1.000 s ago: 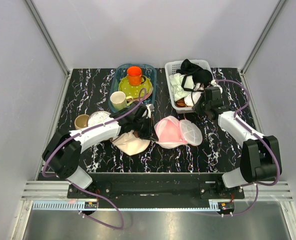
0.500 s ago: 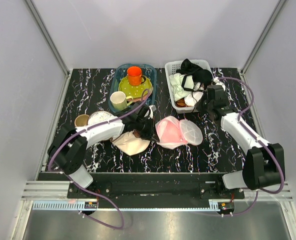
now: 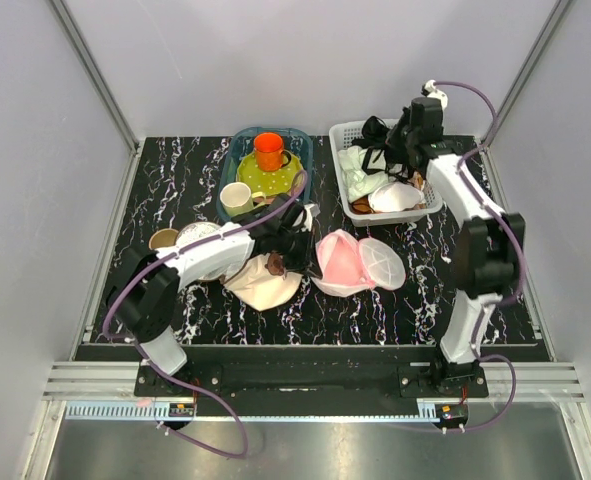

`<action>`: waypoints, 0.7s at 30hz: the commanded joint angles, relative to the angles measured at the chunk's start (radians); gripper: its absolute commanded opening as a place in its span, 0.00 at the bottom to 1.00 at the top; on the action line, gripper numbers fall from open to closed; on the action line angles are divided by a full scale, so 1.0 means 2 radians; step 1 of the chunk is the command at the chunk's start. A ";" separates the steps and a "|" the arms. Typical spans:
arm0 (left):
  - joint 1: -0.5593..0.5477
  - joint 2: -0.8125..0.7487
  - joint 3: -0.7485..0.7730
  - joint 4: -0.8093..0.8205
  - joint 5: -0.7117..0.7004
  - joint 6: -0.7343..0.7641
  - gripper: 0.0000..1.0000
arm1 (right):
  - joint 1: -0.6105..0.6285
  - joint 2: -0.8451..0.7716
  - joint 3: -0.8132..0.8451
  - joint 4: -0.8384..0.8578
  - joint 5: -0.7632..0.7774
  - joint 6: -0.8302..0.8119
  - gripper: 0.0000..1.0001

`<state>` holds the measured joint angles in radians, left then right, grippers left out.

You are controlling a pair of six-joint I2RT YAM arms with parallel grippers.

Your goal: Unzip the laundry bag and remove the bra

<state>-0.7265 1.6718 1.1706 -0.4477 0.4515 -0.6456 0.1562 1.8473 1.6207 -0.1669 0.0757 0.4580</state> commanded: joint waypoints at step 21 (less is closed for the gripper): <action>0.018 0.015 0.035 -0.006 -0.001 0.008 0.00 | -0.015 -0.108 -0.057 -0.047 -0.177 0.037 0.75</action>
<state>-0.6949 1.7386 1.2186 -0.4831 0.4625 -0.6250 0.1287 1.7847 1.6054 -0.3401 -0.1257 0.4942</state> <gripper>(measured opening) 0.012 0.733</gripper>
